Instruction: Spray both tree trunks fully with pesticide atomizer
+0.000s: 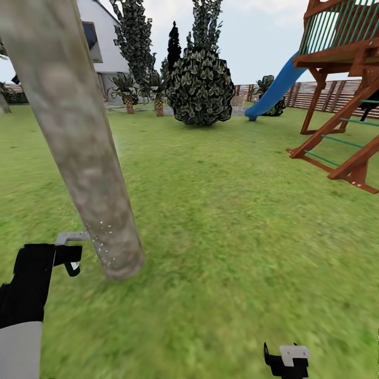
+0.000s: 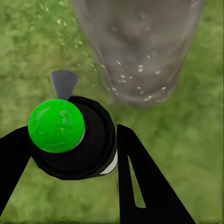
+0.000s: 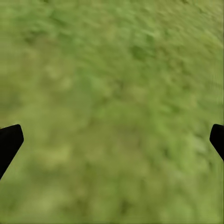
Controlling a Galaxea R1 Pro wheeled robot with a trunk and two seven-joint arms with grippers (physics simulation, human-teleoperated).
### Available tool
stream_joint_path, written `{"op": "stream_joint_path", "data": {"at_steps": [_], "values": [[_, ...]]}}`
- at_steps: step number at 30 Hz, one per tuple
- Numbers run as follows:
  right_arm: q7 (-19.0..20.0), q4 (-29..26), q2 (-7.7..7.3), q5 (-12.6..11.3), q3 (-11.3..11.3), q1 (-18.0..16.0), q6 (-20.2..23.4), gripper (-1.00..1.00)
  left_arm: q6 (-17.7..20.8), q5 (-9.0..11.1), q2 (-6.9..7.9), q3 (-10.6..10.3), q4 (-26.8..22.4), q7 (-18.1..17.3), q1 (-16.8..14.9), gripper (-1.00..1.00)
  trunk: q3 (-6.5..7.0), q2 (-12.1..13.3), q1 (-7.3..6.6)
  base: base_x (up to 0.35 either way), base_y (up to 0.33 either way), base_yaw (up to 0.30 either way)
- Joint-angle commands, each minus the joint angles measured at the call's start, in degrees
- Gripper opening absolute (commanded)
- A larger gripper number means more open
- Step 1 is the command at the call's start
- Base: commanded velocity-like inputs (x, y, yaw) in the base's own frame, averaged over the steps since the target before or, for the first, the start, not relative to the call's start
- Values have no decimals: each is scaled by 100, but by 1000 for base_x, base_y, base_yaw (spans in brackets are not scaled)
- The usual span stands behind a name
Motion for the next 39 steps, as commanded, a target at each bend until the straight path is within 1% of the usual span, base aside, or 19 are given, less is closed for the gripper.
{"op": "stream_joint_path", "data": {"at_steps": [1, 8, 13, 18, 24, 27, 30, 32, 36, 39], "values": [[0, 1, -1, 0, -2, 0, 0, 100, 0, 6, 0, 0, 0, 0, 13, -100, 0, 0, 0, 0, -240, 33], [4, 2, -9, 0, -9, 0, 0, 100, -16, -22, 10, -15, 8, 2, 26, -100, 0, 0, 0, 0, -265, 4], [2, 2, -9, 0, -1, 0, 0, 100, -24, -36, 21, 18, 16, 26, 26, -100, 0, 0, 0, 0, -269, 1], [0, 1, -4, 0, 0, 0, 0, 100, -26, -38, 27, 43, 24, 28, 26, -100, 0, 0, 0, 14, -269, 224], [0, 2, -3, 0, 0, 0, 0, 100, -26, -42, 23, 15, 24, 40, 29, -100, 0, 0, 0, 131, -267, 252], [1, 2, -3, 0, 0, 0, 0, 100, -26, -26, 13, 10, 83, 45, 30, -100, 0, 0, 0, 146, -262, 36], [1, 0, -6, 0, 0, 0, 0, 100, -42, -27, 10, 9, 333, 46, 34, -100, 0, 0, 0, 213, -208, 4], [0, 1, -4, 0, 0, 0, 0, 100, -51, -34, 10, 15, 366, 46, 38, -100, 0, 0, 0, 133, -233, 0], [2, 0, -3, 0, 0, 0, 0, 100, -82, -39, 12, 22, 385, 54, 144, -100, 0, 0, 0, -79, -267, 1], [0, 2, -5, 0, 0, 0, 0, 100, -87, -44, 15, 16, 382, 56, 181, -100, 0, 0, 0, -97, -271, 183]]}}
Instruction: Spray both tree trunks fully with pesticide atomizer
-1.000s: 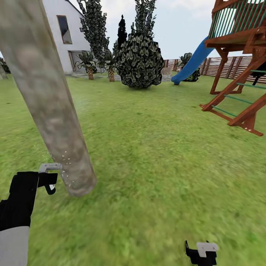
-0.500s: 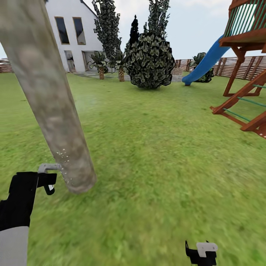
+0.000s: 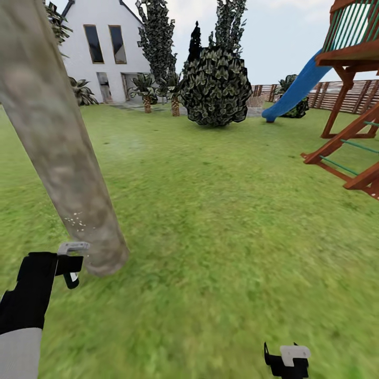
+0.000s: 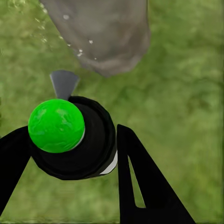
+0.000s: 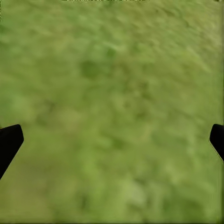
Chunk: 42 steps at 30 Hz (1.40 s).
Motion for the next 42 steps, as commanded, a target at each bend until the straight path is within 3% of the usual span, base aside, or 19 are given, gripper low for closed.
{"op": "stream_joint_path", "data": {"at_steps": [1, 6, 14, 20, 32, 34, 36, 38, 40, 42], "values": [[0, 0, 2, 0, 0, 0, 0, 100, -1, -1, 1, -5, -3, 8, 2, -100, 0, 0, 0, -27, -271, 263], [0, -2, 1, 0, 0, 0, 0, 100, -1, 26, -5, -8, 15, 259, 3, -100, 0, 0, 0, -5, -272, 274], [0, 0, -4, 0, -8, 0, 0, 100, -11, 19, 3, -8, 137, 302, 111, -100, 0, 0, 0, 0, -273, 129], [0, 0, -4, 0, -3, 0, 0, 100, -58, 28, -5, -16, 662, 547, 129, -100, 0, 0, 0, 30, -273, 1], [0, 0, 1, 0, 0, 0, 0, 100, -76, 51, 0, 36, 689, 870, 127, -100, 0, 0, 0, 195, -213, 119], [0, 0, 4, 0, 0, 0, 0, 100, -210, 49, -2, 50, 753, 875, 131, -100, 0, 0, 0, 244, -178, 275], [0, 0, 1, 0, 0, 0, 0, 100, -543, 56, -48, 61, 1199, 882, 145, -100, 0, 0, 0, 262, -167, 276], [0, 0, 3, 0, 0, 0, 0, 100, -846, 58, -95, 188, 1439, 888, 151, -100, 0, 0, 0, 280, -145, 275], [0, 0, 1, 0, 0, 0, 0, 100, -966, 65, -161, 509, 1507, 887, 153, -100, 0, 0, 0, 290, -129, 177], [0, 0, -2, 0, 0, 0, 0, 100, -998, 63, -176, 646, 1520, 887, 153, -100, 0, 0, 0, 293, -124, 43]]}}
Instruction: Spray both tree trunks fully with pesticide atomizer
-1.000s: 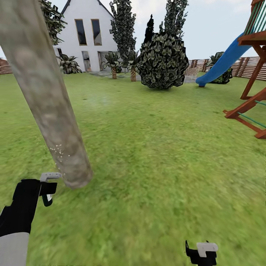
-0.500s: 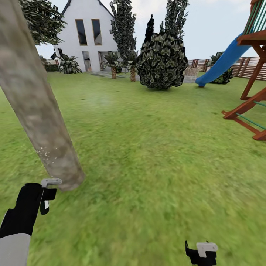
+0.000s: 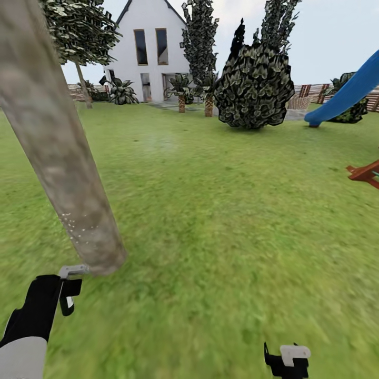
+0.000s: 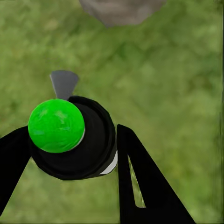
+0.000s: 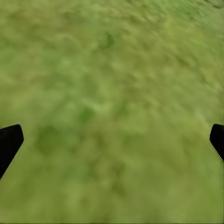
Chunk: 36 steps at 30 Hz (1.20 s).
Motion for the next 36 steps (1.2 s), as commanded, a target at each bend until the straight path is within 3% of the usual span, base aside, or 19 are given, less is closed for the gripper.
{"op": "stream_joint_path", "data": {"at_steps": [1, 7, 9, 13, 16, 18, 20, 36], "values": [[0, 0, 0, 0, 0, 0, 0, 100, -7, 2, 1, 27, 4, 0, 0, -100, 0, 0, 0, 294, -123, 15], [0, 0, 6, 0, 0, 0, 0, 100, -14, -6, 1, 76, 9, 43, 2, -100, 0, 0, 0, 277, -112, 2], [0, 0, 2, 0, 0, 0, 0, 100, -54, -9, 7, 255, 206, 107, 14, -100, 0, 0, 0, 48, -14, 23], [0, 0, 4, 0, 0, 0, 0, 100, -1096, -5, 0, 898, 978, 386, 17, -100, 0, 0, 0, 6, -2, 232], [0, 0, 1, 0, 0, 0, 0, 100, -1155, -7, -107, 918, 1056, 513, 17, -100, 0, 0, 0, 2, 0, 276], [0, 0, -1, 0, -2, 0, 0, 100, -1169, -22, -185, 923, 1065, 792, 15, -100, 0, 0, 0, 100, -67, 182], [0, 0, -2, 0, -6, 0, 0, 100, -1172, -29, -190, 935, 1067, 882, 17, -100, 0, 0, 0, 185, -169, 39], [5, 0, 7, 0, 0, 0, 0, 100, -1157, 2, -208, 945, 1068, 911, 16, -100, 0, 0, 0, 70, -254, 57]]}}
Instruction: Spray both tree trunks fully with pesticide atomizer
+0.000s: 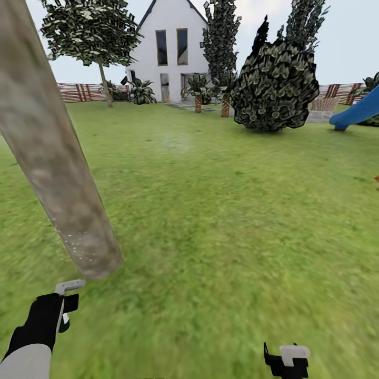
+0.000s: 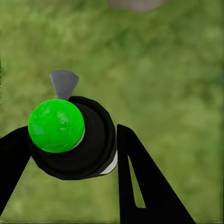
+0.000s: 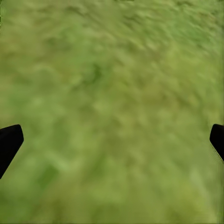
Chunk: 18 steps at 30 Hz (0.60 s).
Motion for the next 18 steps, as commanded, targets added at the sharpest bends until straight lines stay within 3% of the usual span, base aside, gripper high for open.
{"op": "stream_joint_path", "data": {"at_steps": [1, 7, 18], "values": [[0, -2, 0, 0, 0, 0, 0, 100, 0, -3, 0, 1, 0, 0, -1, -100, 0, 0, 0, 0, -273, 266], [-3, 0, 0, 0, 0, 0, 0, 100, 0, 4, 0, -11, 0, -6, 1, -100, 0, 0, 0, 0, -273, 263], [-5, 0, 0, 0, 0, 0, 0, 100, 0, 5, 0, -7, 0, -6, -2, -100, 0, 0, 0, 0, -273, 22]]}}
